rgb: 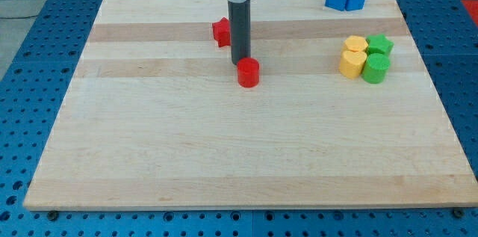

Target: Move the red circle towards the bottom right corner of the board

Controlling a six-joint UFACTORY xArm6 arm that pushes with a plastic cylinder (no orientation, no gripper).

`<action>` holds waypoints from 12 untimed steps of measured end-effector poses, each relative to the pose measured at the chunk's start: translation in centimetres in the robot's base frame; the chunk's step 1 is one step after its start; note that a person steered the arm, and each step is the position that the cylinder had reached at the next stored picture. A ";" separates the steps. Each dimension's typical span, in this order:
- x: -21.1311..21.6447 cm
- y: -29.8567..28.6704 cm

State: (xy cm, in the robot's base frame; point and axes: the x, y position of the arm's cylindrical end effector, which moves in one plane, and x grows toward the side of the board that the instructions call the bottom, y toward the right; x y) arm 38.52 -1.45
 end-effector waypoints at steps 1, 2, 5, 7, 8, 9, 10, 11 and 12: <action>3.0 0.0; 6.3 0.0; 9.8 3.8; 9.5 9.4; 9.5 12.3; 9.7 14.9; 11.3 16.2; 14.0 16.7; 14.9 16.6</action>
State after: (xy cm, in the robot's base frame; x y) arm 53.40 15.11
